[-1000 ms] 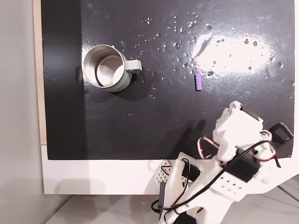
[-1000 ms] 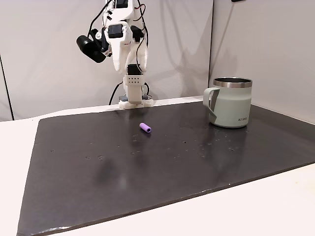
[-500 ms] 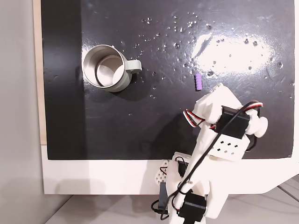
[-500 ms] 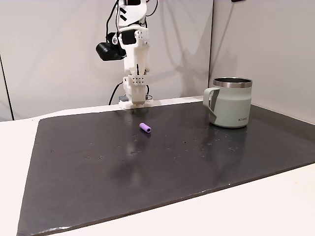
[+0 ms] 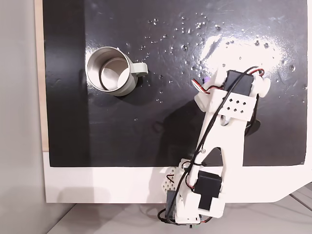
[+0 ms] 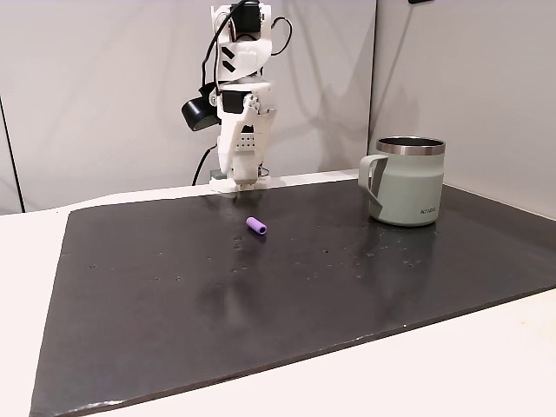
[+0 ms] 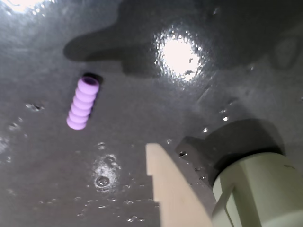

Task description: Grasp a pengrip and put it in the cup.

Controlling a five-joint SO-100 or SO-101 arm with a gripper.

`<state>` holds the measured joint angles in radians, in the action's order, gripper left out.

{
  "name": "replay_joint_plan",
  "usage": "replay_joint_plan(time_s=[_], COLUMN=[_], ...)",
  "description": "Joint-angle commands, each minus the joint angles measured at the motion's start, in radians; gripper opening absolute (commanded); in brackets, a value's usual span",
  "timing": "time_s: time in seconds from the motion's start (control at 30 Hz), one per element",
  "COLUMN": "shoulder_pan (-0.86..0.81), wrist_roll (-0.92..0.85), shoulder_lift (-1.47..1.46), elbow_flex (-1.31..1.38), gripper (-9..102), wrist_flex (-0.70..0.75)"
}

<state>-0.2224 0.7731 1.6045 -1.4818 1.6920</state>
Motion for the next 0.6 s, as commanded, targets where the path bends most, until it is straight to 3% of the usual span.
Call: replay_joint_plan(time_s=[0.0,0.57], shoulder_pan=[0.012,-0.002], wrist_roll=[0.02,-0.011], shoulder_lift=[-0.052,-0.419], elbow_flex=[0.054,0.222], gripper=[35,36], wrist_flex=[-0.035,-0.137])
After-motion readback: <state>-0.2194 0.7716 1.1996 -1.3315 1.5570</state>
